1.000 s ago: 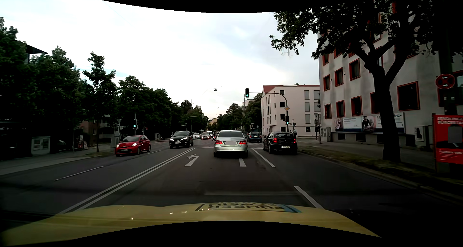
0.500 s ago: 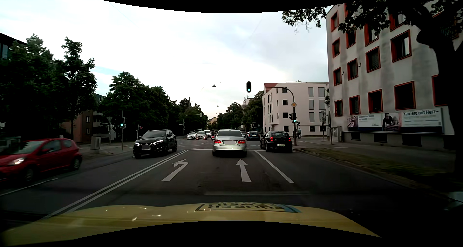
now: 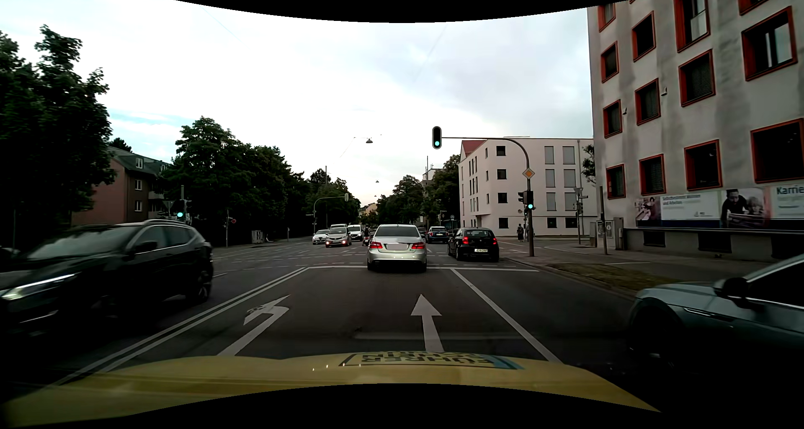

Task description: Follow the waypoints while adhering to traffic rules and regulations

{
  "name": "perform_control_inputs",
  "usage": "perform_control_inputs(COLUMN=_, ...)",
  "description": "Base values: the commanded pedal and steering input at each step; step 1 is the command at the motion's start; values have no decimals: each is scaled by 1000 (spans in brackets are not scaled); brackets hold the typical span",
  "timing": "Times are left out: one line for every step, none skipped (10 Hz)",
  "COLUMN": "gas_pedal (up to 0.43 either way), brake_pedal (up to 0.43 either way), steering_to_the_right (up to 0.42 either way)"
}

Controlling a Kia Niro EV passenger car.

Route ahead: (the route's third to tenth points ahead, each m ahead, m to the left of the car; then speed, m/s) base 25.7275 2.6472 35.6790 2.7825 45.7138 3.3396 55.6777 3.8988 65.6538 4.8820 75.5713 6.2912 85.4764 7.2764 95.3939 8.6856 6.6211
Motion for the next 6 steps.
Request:
perform_control_inputs(gas_pedal=189, brake_pedal=0, steering_to_the_right=-9)
perform_control_inputs(gas_pedal=189, brake_pedal=0, steering_to_the_right=-10)
perform_control_inputs(gas_pedal=189, brake_pedal=0, steering_to_the_right=-13)
perform_control_inputs(gas_pedal=189, brake_pedal=0, steering_to_the_right=-14)
perform_control_inputs(gas_pedal=189, brake_pedal=0, steering_to_the_right=-14)
perform_control_inputs(gas_pedal=189, brake_pedal=0, steering_to_the_right=-14)
